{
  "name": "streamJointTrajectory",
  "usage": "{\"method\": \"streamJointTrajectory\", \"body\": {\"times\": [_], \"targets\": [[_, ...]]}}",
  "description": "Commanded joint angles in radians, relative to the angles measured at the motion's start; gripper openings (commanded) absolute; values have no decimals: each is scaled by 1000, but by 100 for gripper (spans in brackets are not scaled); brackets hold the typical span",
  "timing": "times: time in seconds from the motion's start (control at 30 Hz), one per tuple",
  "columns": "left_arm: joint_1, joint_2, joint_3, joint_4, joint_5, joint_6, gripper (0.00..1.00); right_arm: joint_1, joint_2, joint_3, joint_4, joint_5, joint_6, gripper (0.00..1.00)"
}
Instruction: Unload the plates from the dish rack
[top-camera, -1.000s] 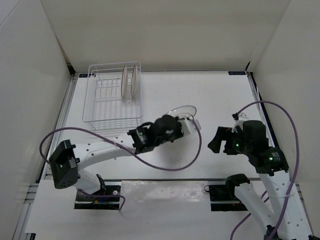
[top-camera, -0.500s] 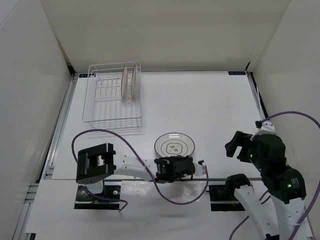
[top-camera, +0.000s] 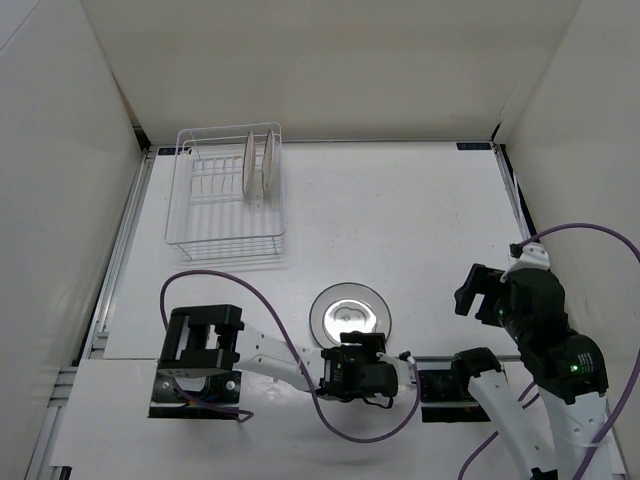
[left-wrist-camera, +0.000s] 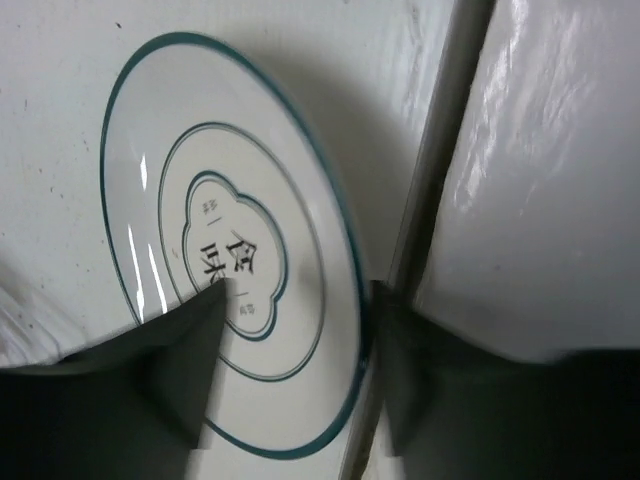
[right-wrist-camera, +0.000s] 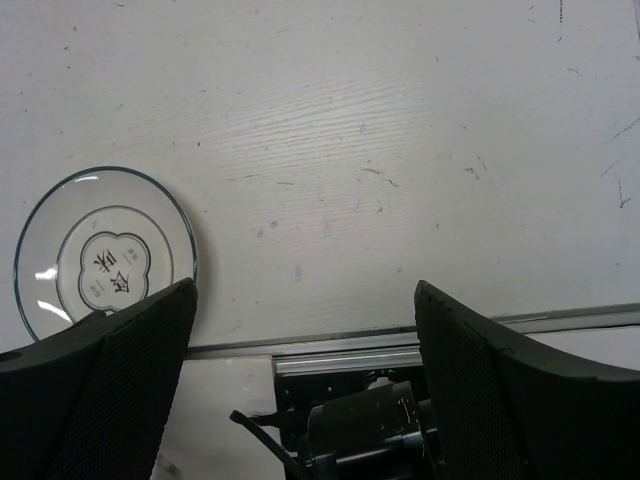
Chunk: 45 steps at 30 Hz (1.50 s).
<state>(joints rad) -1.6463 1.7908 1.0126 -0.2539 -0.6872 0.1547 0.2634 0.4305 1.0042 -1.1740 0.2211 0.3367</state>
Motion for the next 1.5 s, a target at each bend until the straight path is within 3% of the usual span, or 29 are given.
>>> {"method": "streamJointTrajectory", "body": {"times": [0.0, 0.07, 0.3, 0.43, 0.6, 0.7, 0.8, 0.83, 1.07, 1.17, 1.23, 1.37, 1.47], "targets": [[9, -16, 20, -74, 3, -92, 78, 7, -7, -9, 19, 27, -13, 90], [11, -13, 30, -93, 5, -107, 89, 7, -10, -9, 20, 26, -16, 90], [40, -68, 52, -160, 47, -147, 99, 8, -30, -9, 17, 32, -18, 90], [74, -166, 70, -199, 188, -179, 99, 7, -32, -9, 23, 27, -21, 90], [169, -369, 49, -174, 480, -182, 99, -4, -32, -13, 31, 11, -28, 90], [235, -501, 66, -177, 482, -162, 99, 8, -27, -16, 37, -8, -37, 90], [350, -616, 93, -218, 419, -193, 99, 11, -4, -16, 43, -40, -56, 90], [456, -683, 99, -225, 422, -208, 99, 11, 11, -16, 39, -37, -53, 90], [813, -838, 12, -231, 385, -297, 99, 8, 13, -56, 71, -94, -33, 90], [908, -863, -69, -111, 411, -251, 99, 7, 19, -84, 83, -97, -28, 90], [954, -835, -75, -70, 429, -274, 99, 7, 17, -108, 93, -100, -25, 90], [1158, -708, 21, -58, 515, -285, 99, 4, 24, -127, 108, -103, -22, 90], [1250, -599, 81, 89, 569, -271, 99, 8, 27, -130, 114, -115, -28, 90]]}}
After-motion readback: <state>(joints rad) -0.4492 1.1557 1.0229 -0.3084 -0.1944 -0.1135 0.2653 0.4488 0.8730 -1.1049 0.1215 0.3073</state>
